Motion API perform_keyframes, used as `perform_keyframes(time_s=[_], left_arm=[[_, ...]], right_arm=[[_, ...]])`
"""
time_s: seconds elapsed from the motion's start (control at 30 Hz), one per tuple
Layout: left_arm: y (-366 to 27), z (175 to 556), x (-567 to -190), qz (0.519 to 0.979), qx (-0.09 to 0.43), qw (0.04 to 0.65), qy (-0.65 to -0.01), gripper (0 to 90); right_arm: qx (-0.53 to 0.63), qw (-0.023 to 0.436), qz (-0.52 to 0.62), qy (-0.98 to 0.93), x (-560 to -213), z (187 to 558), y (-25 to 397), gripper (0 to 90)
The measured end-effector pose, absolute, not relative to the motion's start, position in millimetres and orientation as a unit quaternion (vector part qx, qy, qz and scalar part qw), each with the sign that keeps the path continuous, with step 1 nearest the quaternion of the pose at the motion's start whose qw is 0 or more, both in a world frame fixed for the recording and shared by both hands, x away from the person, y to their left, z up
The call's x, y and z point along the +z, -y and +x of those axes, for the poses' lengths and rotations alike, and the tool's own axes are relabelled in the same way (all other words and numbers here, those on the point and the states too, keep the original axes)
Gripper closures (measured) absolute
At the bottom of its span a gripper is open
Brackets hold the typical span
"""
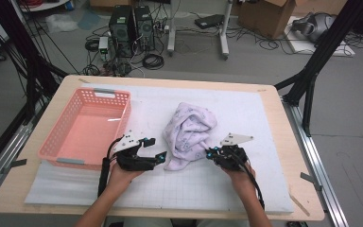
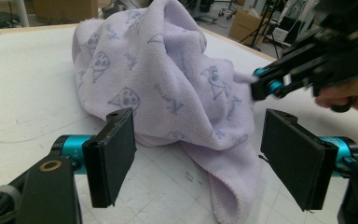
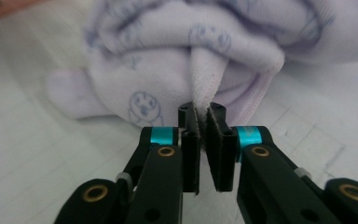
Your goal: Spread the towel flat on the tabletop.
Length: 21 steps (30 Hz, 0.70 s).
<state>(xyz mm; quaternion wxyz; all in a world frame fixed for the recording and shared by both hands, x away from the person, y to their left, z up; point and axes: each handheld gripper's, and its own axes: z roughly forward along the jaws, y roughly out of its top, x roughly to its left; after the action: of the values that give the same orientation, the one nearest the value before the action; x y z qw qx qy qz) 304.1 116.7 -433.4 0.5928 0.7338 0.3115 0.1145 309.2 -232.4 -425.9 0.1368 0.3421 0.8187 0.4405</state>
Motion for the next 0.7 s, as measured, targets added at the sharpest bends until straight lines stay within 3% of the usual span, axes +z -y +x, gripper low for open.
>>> perform_keyframes(time_s=[0.27, 0.53, 0.6, 0.67, 0.7], left_arm=[[-116.7, 304.3, -433.8, 0.735, 0.117, 0.589, -0.315, 27.8], [-116.2, 304.7, -434.7, 0.736, 0.116, 0.587, -0.316, 32.3], [-115.0, 304.7, -435.3, 0.738, 0.116, 0.586, -0.313, 33.5], [-113.7, 304.5, -435.9, 0.739, 0.115, 0.586, -0.312, 34.1], [-113.5, 304.6, -436.1, 0.74, 0.116, 0.585, -0.312, 34.3]], right_arm=[[0.452, 0.178, 0.351, -0.801, -391.3, 263.3, 277.3, 85.8], [0.357, 0.237, 0.426, -0.797, -399.8, 234.8, 324.0, 85.1], [0.366, 0.231, 0.437, -0.789, -402.8, 234.4, 330.7, 79.5], [0.385, 0.233, 0.434, -0.781, -400.9, 234.4, 330.5, 63.5], [0.398, 0.236, 0.432, -0.775, -398.2, 235.0, 329.1, 59.6]])
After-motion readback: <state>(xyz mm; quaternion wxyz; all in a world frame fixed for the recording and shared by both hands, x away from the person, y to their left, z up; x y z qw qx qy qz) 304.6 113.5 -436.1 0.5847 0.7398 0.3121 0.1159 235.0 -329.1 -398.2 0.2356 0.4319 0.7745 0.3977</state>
